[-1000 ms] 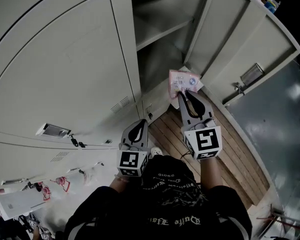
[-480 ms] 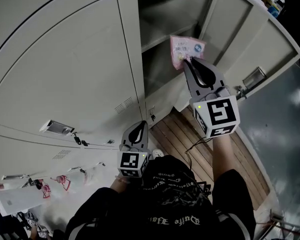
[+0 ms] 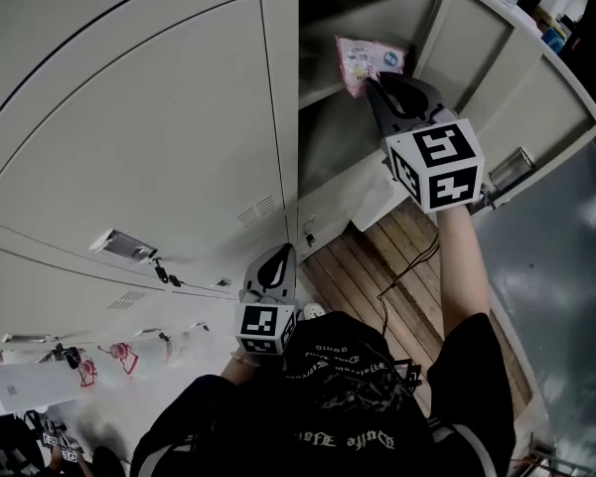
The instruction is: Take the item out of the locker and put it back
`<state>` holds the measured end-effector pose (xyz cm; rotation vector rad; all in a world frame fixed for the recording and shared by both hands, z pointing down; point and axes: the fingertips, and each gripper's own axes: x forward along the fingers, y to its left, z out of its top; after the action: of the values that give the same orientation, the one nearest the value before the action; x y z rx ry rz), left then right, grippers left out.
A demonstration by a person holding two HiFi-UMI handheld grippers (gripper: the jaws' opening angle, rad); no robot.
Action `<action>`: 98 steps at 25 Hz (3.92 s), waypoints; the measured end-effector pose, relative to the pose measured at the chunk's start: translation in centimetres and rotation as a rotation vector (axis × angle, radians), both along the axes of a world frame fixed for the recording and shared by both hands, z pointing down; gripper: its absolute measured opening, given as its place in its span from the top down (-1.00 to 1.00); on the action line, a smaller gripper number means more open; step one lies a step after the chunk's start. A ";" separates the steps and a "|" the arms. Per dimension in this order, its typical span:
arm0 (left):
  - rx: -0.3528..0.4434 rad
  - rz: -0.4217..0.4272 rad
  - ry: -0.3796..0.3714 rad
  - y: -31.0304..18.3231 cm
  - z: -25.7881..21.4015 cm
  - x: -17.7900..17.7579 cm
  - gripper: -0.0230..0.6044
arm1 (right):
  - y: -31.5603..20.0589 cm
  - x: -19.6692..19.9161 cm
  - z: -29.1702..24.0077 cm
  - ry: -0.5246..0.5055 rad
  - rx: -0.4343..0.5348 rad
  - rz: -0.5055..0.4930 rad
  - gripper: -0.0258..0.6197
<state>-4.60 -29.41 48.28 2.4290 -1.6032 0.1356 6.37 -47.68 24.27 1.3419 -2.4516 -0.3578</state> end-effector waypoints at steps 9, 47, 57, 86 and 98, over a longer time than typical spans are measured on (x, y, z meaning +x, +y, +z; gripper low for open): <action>-0.005 -0.044 -0.003 0.0 0.1 -0.7 0.91 | -4.7 -1.2 0.5 0.051 -0.081 0.000 0.77; -0.026 -0.048 -0.011 -0.5 1.0 -1.0 0.91 | -8.0 -2.0 -0.8 -0.028 -0.126 -0.045 0.14; -0.031 0.016 -0.017 -0.2 1.2 0.1 0.91 | -3.1 -0.9 -2.9 -0.131 -0.040 -0.074 0.15; -0.008 0.155 -0.020 0.7 0.9 2.7 0.91 | 8.3 3.8 2.5 -0.224 0.049 0.055 0.15; 0.010 0.162 -0.012 1.4 0.5 3.0 0.91 | 11.6 4.9 8.2 -0.264 -0.003 0.150 0.15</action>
<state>-1.64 -28.02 48.75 2.5687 -1.4131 0.1706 11.23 -36.07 32.50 1.6534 -2.5330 -0.1485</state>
